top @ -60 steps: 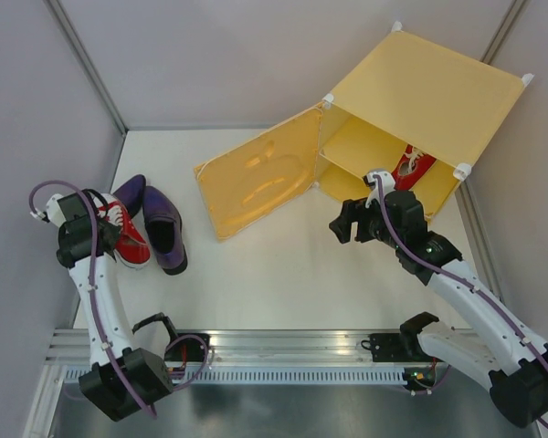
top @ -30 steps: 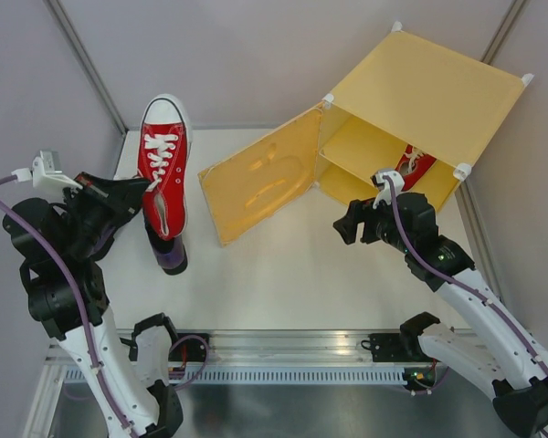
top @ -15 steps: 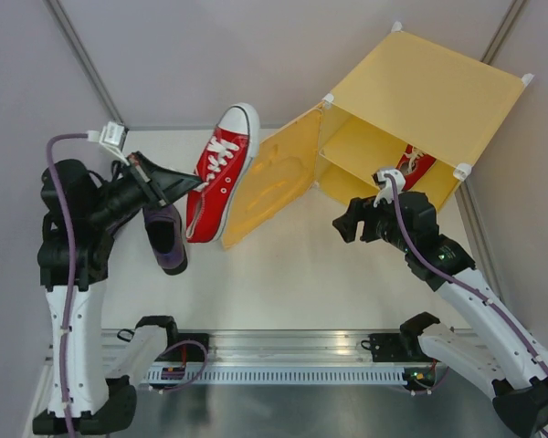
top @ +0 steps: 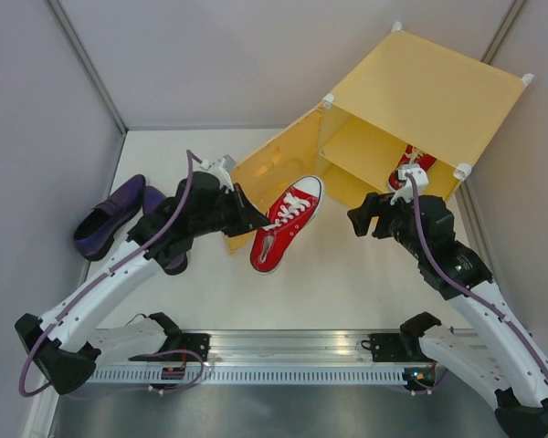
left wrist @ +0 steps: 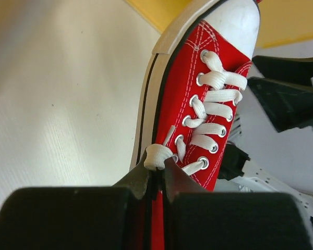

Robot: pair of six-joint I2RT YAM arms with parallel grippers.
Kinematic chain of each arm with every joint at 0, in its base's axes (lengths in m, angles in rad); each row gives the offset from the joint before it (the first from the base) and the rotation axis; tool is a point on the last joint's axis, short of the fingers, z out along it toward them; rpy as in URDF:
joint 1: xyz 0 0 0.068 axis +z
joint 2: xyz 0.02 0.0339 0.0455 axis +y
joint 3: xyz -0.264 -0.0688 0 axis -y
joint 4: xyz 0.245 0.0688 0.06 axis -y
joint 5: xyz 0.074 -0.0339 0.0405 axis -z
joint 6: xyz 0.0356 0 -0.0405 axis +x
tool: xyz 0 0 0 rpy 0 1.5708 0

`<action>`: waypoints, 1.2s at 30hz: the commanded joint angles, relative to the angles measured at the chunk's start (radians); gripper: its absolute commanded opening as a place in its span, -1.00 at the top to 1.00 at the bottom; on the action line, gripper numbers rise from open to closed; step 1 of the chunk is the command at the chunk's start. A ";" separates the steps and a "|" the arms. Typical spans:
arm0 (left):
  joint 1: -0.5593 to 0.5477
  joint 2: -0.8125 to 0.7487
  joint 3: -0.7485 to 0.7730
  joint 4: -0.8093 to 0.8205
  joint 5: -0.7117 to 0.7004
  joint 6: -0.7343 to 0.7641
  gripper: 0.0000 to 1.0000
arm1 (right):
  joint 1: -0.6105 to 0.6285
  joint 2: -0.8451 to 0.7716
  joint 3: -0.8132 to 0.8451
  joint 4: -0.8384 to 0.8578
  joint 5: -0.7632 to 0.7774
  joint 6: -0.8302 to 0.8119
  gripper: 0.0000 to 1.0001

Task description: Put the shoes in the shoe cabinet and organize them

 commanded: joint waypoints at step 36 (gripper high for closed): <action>0.043 0.224 0.150 0.215 -0.263 0.114 0.95 | 0.003 -0.084 -0.042 -0.028 0.021 -0.037 -0.67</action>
